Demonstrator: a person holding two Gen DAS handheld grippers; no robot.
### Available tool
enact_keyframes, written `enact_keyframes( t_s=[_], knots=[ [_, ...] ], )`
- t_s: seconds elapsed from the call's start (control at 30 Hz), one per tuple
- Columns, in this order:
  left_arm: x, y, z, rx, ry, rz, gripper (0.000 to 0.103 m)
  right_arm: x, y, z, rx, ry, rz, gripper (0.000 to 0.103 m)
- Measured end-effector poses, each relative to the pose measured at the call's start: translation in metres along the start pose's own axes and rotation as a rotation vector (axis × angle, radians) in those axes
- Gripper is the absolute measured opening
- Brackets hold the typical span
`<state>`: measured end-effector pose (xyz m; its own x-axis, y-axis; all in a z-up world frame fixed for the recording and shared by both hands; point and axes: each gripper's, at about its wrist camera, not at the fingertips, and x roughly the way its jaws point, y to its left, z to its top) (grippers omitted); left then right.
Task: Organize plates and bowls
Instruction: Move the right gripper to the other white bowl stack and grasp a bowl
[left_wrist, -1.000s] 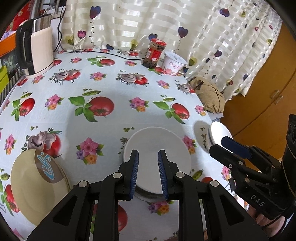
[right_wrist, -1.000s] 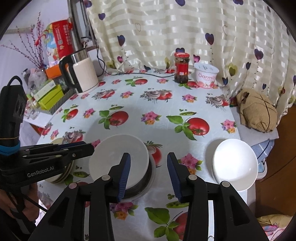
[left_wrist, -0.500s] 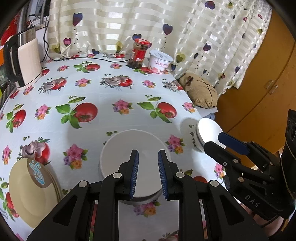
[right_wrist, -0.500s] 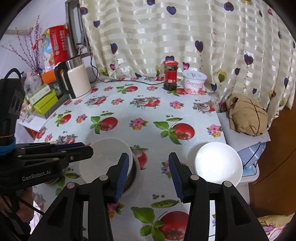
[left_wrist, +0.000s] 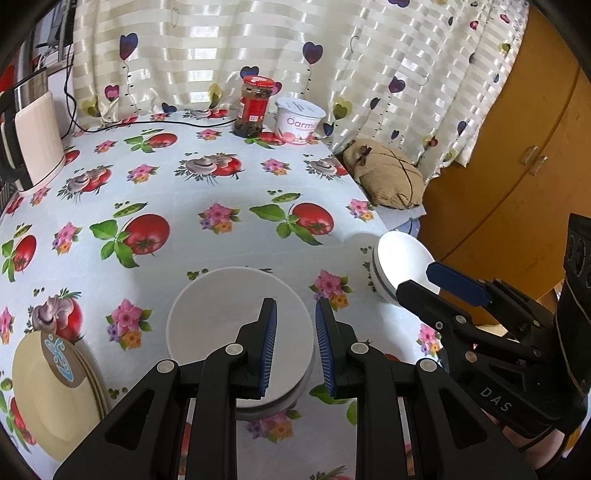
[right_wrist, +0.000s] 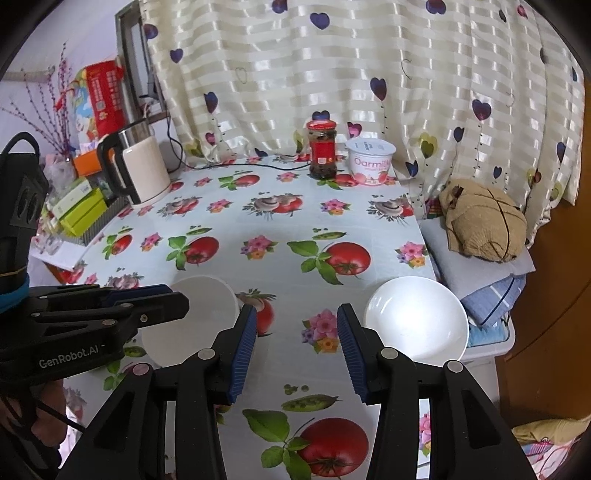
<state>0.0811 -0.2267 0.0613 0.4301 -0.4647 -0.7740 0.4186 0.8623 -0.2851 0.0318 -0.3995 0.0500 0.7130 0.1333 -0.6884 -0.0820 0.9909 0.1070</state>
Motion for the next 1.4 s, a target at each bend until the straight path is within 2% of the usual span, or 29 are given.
enact_keyframes(
  t_s=[0.33,0.73,1.4],
  knots=[
    [0.014,-0.022,0.009,0.045,0.018,-0.034,0.023,0.001,-0.019,-0.001,0.037,0.004,-0.014,0.045],
    [0.055,-0.052,0.018,0.075,0.09,-0.098,0.023,0.003,-0.072,-0.008,0.142,0.017,-0.079,0.045],
    [0.111,-0.077,0.027,0.037,0.167,-0.154,0.025,0.019,-0.137,-0.021,0.272,0.044,-0.159,0.044]
  ],
)
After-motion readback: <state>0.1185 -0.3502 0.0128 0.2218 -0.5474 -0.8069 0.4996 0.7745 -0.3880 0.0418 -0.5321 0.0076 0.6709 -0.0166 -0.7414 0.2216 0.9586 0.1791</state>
